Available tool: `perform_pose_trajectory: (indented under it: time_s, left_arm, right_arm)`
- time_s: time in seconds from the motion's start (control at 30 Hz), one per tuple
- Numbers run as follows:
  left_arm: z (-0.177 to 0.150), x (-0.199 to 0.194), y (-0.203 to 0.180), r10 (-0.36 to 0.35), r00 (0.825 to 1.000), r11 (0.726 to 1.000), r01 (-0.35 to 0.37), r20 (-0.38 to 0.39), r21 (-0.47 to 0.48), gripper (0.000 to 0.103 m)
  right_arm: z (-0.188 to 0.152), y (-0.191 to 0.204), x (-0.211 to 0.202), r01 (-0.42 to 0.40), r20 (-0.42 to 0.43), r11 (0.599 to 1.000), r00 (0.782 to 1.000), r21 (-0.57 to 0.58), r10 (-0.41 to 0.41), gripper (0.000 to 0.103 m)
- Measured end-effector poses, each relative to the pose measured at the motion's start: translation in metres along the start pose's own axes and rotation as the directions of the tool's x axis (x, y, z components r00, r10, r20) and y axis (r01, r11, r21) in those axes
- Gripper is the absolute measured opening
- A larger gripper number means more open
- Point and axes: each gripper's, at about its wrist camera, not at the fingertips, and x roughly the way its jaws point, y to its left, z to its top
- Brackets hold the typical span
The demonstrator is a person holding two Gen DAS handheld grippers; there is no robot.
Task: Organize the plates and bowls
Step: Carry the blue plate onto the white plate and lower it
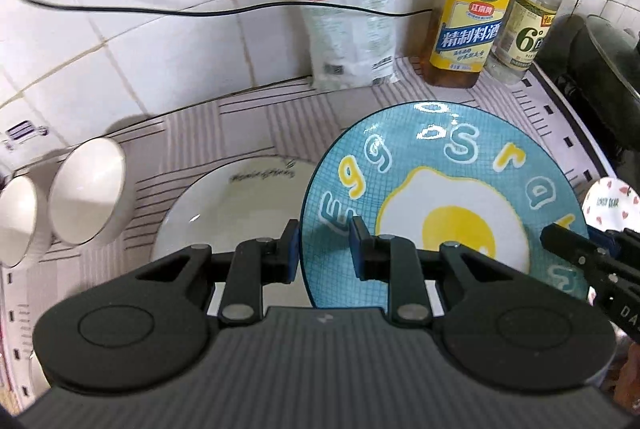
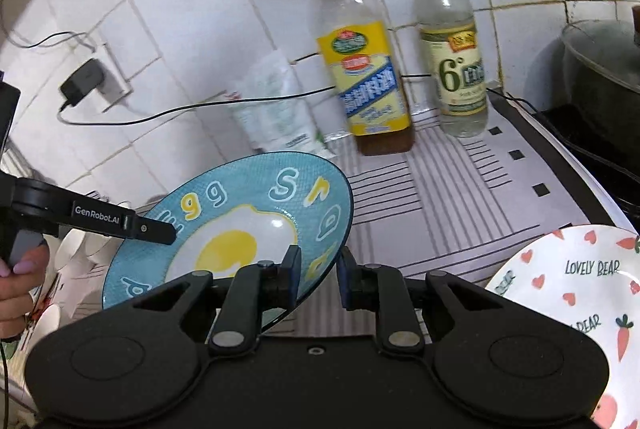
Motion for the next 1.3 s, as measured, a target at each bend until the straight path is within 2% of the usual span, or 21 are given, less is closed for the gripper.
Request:
perform_pose_trajectory:
  time_s: [0.3,0.47,0.7,0.83,1.0,1.07,1.13,1.17,1.23,1.3]
  left_arm:
    - [-0.033,-0.026,0.036,0.040,0.999,0.994,-0.041,-0.009,-0.097,0.024]
    - [-0.056,-0.021,0.061,0.044,0.997,0.982,-0.053,-0.057,-0.181,0.024]
    - [-0.072,-0.008,0.086,0.060,0.993,0.967,-0.083,-0.101,-0.243,0.024]
    - [-0.071,0.006,0.090,0.105,0.986,0.967,-0.131,-0.126,-0.218,0.024]
    - [-0.070,0.022,0.088,0.141,0.980,0.966,-0.167,-0.137,-0.199,0.024]
    - [-0.065,0.028,0.092,0.122,0.982,0.962,-0.153,-0.145,-0.227,0.024]
    - [-0.061,0.032,0.089,0.138,0.980,0.966,-0.165,-0.143,-0.200,0.024]
    - [-0.060,0.032,0.088,0.124,0.982,0.968,-0.151,-0.139,-0.200,0.016]
    - [-0.057,0.034,0.087,-0.002,0.986,0.969,-0.039,-0.164,-0.245,0.012]
    - [-0.055,0.034,0.072,0.068,0.986,0.980,-0.095,-0.153,-0.174,0.011]
  right_arm:
    - [-0.012,0.035,-0.012,-0.071,-0.024,0.996,0.997,-0.059,0.069,0.024]
    - [-0.023,0.051,-0.005,-0.108,-0.060,0.991,0.993,-0.082,0.103,0.024]
    - [-0.034,0.070,0.018,-0.138,-0.114,0.984,0.986,-0.116,0.125,0.024]
    - [-0.034,0.077,0.035,-0.154,-0.128,0.982,0.982,-0.112,0.140,0.023]
    - [-0.022,0.088,0.047,-0.188,-0.102,0.976,0.979,-0.110,0.177,0.023]
    - [-0.014,0.085,0.056,-0.200,-0.095,0.978,0.977,-0.065,0.193,0.021]
    - [-0.007,0.088,0.062,-0.175,-0.083,0.981,0.982,-0.083,0.168,0.020]
    - [-0.003,0.092,0.065,-0.173,-0.087,0.980,0.983,-0.101,0.164,0.020]
    - [0.004,0.094,0.068,-0.181,-0.095,0.978,0.981,-0.106,0.171,0.020]
    - [0.007,0.096,0.074,-0.182,-0.124,0.976,0.978,-0.120,0.167,0.020]
